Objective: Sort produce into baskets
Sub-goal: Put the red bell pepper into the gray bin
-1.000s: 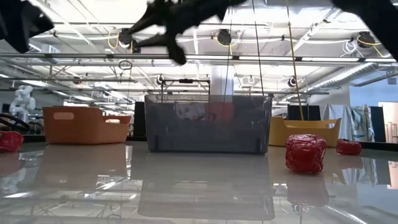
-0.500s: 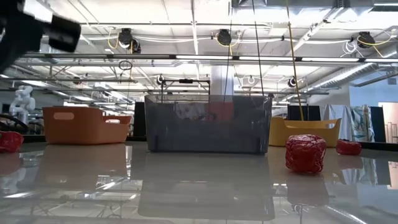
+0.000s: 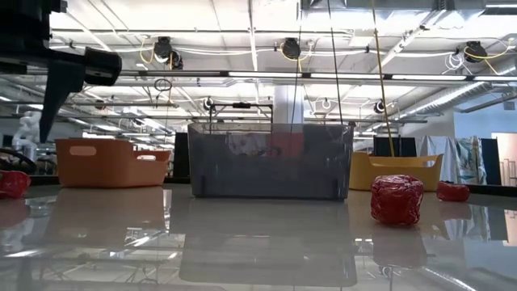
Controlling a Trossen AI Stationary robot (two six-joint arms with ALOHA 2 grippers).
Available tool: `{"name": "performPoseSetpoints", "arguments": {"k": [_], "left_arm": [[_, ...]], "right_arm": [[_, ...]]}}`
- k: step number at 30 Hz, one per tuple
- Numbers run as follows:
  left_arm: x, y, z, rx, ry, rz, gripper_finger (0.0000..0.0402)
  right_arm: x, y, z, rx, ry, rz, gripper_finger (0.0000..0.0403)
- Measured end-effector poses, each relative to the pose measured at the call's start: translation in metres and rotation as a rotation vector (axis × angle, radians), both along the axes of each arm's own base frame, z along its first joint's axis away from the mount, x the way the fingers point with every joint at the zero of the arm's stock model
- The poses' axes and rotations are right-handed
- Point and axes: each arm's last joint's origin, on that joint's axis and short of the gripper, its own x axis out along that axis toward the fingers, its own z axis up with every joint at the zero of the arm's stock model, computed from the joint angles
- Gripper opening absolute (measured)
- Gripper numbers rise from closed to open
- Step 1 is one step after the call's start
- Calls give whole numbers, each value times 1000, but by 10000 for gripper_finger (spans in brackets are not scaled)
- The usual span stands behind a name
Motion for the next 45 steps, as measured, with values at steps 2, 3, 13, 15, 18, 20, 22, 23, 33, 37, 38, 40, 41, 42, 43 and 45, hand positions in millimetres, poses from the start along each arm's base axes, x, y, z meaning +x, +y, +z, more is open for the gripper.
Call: {"name": "performPoseSetpoints", "arguments": {"k": [2, 3, 13, 15, 18, 20, 22, 23, 33, 37, 38, 40, 41, 42, 43, 45], "left_arm": [[1, -1, -3, 8, 12, -1, 250], [2, -1, -5, 12, 20, 0, 258], [12, -1, -33, 88, 121, -4, 269], [14, 0, -38, 100, 143, 5, 269], [16, 2, -43, 111, 165, 15, 268], [16, 3, -44, 111, 176, 18, 260], [16, 4, -44, 102, 180, 11, 245], [16, 4, -44, 101, 182, 1, 234], [19, 13, -44, 86, 198, 40, 127], [20, 19, -38, 75, 186, 64, 106], [21, 20, -35, 71, 180, 71, 104], [24, 23, -25, 55, 151, 89, 102], [26, 25, -19, 43, 128, 103, 101], [28, 26, -12, 30, 104, 113, 101], [30, 29, -5, 17, 81, 132, 101], [36, 33, 12, -16, 16, 165, 101]], "right_arm": [[0, -1, 0, -10, 2, 5, 125], [0, -2, -1, -15, 7, 5, 125], [1, -5, -2, -40, 25, 20, 125], [1, -5, -2, -41, 24, 22, 125], [0, -5, -2, -40, 25, 24, 125], [0, -5, -2, -39, 25, 23, 125], [0, -4, -2, -38, 25, 24, 125], [0, -4, -2, -37, 26, 24, 125], [0, -4, -2, -16, 27, 11, 125], [-2, -4, 2, 10, 30, 24, 125], [-3, -5, 3, 13, 26, 25, 125], [-5, -6, 7, 22, 22, 29, 125], [-6, -6, 8, 27, 20, 32, 125], [-7, -6, 10, 31, 17, 35, 125], [-8, -7, 12, 34, 14, 36, 125], [-11, -8, 16, 37, 13, 35, 125]]}}
